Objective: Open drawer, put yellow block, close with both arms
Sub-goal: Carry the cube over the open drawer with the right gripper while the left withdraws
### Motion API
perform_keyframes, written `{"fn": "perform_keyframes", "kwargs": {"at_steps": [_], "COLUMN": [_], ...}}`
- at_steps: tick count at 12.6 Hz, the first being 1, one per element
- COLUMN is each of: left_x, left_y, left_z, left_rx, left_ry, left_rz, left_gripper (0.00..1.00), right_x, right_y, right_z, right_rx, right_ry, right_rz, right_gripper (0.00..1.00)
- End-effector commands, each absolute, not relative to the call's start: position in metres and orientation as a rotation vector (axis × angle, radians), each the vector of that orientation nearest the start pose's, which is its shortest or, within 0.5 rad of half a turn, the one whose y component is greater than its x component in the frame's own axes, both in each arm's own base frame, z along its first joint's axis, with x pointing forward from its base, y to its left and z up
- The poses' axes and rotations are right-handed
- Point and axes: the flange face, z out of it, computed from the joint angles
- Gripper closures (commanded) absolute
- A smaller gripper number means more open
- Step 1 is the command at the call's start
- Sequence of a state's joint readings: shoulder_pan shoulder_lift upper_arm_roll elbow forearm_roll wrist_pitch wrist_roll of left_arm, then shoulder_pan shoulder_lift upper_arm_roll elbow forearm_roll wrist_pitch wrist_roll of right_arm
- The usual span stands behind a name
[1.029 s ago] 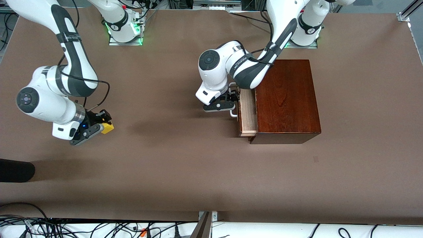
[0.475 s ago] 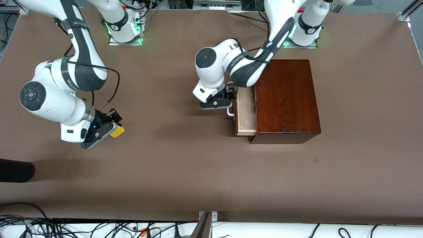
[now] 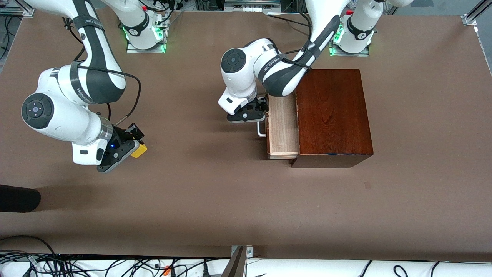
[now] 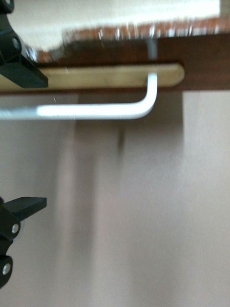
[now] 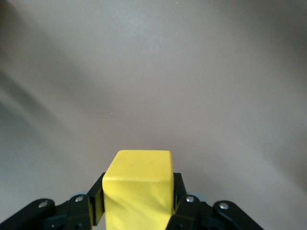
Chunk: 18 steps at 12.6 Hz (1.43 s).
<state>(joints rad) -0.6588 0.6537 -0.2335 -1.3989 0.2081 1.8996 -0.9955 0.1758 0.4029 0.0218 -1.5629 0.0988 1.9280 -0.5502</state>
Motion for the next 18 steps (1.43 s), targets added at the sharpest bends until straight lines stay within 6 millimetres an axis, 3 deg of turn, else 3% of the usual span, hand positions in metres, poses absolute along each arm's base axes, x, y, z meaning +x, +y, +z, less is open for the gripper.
{"fn": "perform_keyframes", "kwargs": {"at_steps": [1, 3, 7, 10, 12, 14, 15, 16, 18], "left_x": [0.489, 0.506, 0.541, 0.561, 0.573, 0.586, 0.586, 0.584, 0.567], "left_y": [-0.514, -0.489, -0.397, -0.316, -0.262, -0.206, -0.180, -0.143, -0.090], "left_z": [0.365, 0.400, 0.496, 0.551, 0.576, 0.587, 0.591, 0.593, 0.590], "left_rx": [-2.959, -2.943, -2.957, -2.971, -3.015, -3.072, -3.071, -3.074, -3.115], "left_ry": [-0.024, 0.023, 0.054, 0.131, 0.115, 0.234, 0.315, 0.315, 0.303], "left_rz": [0.077, 0.102, 0.108, 0.119, 0.148, 0.190, 0.195, 0.178, 0.105], "left_gripper": [0.00, 0.00, 0.00, 0.00, 0.00, 0.00, 0.00, 0.00, 0.00], "right_x": [0.660, 0.659, 0.657, 0.647, 0.629, 0.599, 0.586, 0.577, 0.554], "right_y": [0.137, 0.137, 0.137, 0.174, 0.229, 0.306, 0.337, 0.368, 0.426], "right_z": [0.412, 0.412, 0.405, 0.406, 0.410, 0.411, 0.407, 0.410, 0.405], "right_rx": [-2.851, -2.850, -2.844, -2.816, -2.761, -2.703, -2.692, -2.673, -2.618], "right_ry": [-1.040, -1.042, -1.051, -1.119, -1.248, -1.435, -1.518, -1.583, -1.726], "right_rz": [0.048, 0.050, 0.072, 0.077, 0.095, 0.085, 0.080, 0.040, 0.015], "right_gripper": [0.83, 0.83, 0.83, 0.83, 0.83, 0.83, 0.83, 0.83, 0.83]}}
